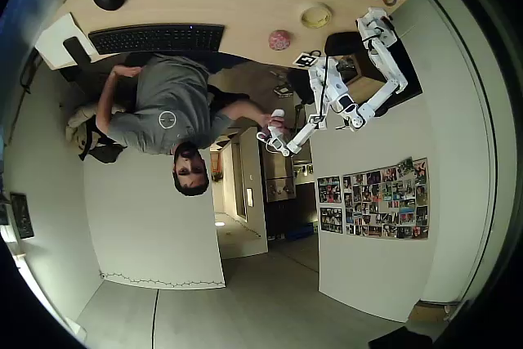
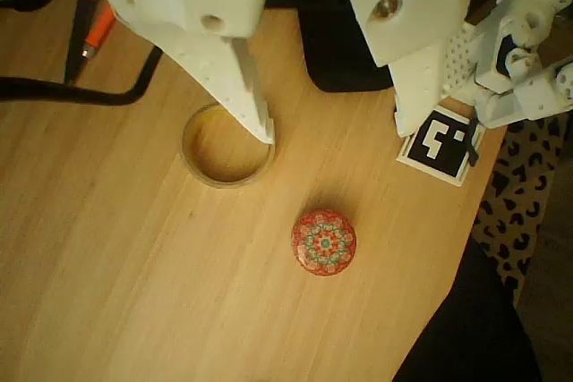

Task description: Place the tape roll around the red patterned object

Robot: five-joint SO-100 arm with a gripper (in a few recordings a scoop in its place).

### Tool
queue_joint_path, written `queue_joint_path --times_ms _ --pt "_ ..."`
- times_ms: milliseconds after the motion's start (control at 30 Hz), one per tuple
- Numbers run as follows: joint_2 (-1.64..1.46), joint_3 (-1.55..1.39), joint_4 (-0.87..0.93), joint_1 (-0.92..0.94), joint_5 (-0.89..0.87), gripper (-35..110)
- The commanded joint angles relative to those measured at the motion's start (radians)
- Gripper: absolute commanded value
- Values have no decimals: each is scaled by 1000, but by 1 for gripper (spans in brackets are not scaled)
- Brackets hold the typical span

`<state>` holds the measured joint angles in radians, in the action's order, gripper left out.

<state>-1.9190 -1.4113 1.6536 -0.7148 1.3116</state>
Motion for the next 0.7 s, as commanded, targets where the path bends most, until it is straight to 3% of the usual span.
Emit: queue_joint_path --times_ms 0,367,667 --pt "506 341 -213 -61 67 37" --pt "495 287 -213 -38 41 37" --pt "367 -137 -278 0 -198 39"
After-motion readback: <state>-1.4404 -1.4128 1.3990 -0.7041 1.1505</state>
